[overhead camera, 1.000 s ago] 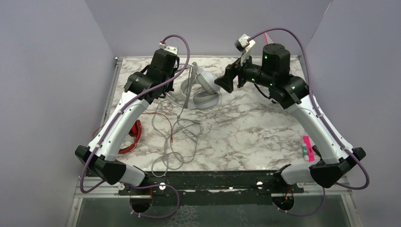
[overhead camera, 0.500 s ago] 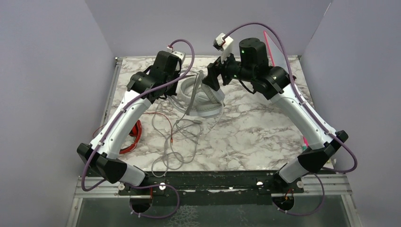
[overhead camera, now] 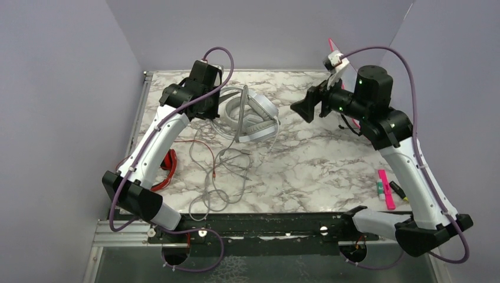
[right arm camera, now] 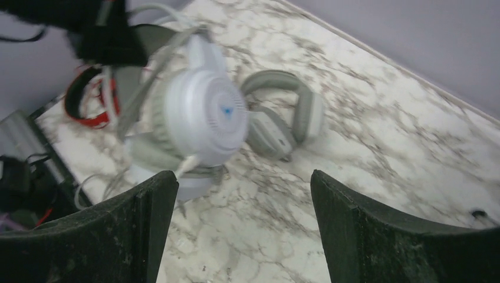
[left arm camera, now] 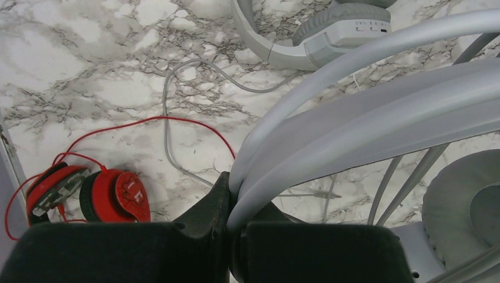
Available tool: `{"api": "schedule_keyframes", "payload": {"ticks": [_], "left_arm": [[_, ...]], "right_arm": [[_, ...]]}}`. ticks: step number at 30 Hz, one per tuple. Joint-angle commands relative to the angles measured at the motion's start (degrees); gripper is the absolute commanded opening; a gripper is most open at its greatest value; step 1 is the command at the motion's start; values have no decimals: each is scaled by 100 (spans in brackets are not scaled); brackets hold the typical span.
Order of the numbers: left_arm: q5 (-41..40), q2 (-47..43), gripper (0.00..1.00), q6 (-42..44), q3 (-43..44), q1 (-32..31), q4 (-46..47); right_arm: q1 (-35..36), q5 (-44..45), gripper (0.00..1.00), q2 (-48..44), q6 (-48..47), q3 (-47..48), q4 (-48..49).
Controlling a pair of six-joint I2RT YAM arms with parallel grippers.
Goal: Wrap the headphones
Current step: Wrap the headphones cable around the headphones.
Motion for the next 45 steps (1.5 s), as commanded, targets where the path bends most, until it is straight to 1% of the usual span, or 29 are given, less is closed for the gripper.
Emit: {"api": "schedule_keyframes", "payload": {"ticks": [1, 3, 4, 5, 8, 11, 14, 17, 18, 20, 23, 26, 29, 30, 32, 34, 37, 41, 45], "left_arm": [[-59, -171, 0, -663, 107, -18, 22], [-57, -118, 0, -793, 121, -19, -51], [-89, -80, 0, -861, 152, -19, -107], [-106, -42, 0, -905, 194, -19, -159], [-165, 66, 0, -1040, 330, -19, -304], [-115, 120, 0, -1100, 401, -21, -387], [-207, 52, 0, -1099, 311, -19, -400], [-274, -42, 0, -1171, 194, -19, -396], [-259, -39, 0, -1218, 181, -19, -391], [-180, -15, 0, -1293, 173, -19, -402], [-26, 4, 0, -1383, 157, -19, -396], [-24, -7, 0, -1378, 144, -19, -405], [-1, -21, 0, -1362, 155, -19, -417], [9, -21, 0, -1348, 166, -19, -433], [-3, -28, 0, -1341, 182, -19, -463], [-30, -54, 0, -1331, 171, -19, -479], [-19, -61, 0, -1331, 174, -19, -493], [52, -32, 0, -1305, 212, -19, -499], [148, -15, 0, -1280, 269, -21, -510]], "right_arm": [[653, -1661, 89, -614, -920, -630, 1094], [1152, -1481, 89, -544, -1204, -643, 1271], [1359, -1419, 87, -371, -1341, -549, 1205], [1805, -1251, 85, -182, -1484, -435, 1122], [3102, 55, 83, 282, -1927, -495, 1263], [3813, 987, 81, 618, -2149, -682, 1615], [3912, 1601, 80, 900, -2086, -597, 1673], [4063, 1757, 79, 1312, -2130, -354, 1521], [4167, 2041, 78, 1415, -2176, -387, 1654], [4402, 2620, 82, 1629, -2294, -422, 1961], [4463, 3211, 84, 2017, -2251, -304, 2206], [4467, 3664, 85, 2290, -2204, -258, 2466], [4467, 3773, 84, 2511, -2236, -257, 2763], [4467, 3829, 83, 2594, -2265, -239, 2823], [4467, 4271, 81, 2845, -2327, -124, 2887], [4467, 4517, 81, 3098, -2377, 99, 2756], [4467, 4608, 76, 3327, -2394, 241, 2735], [4467, 4809, 63, 3472, -2416, 132, 2945], [4465, 4929, 60, 3618, -2472, 101, 3039]]}}
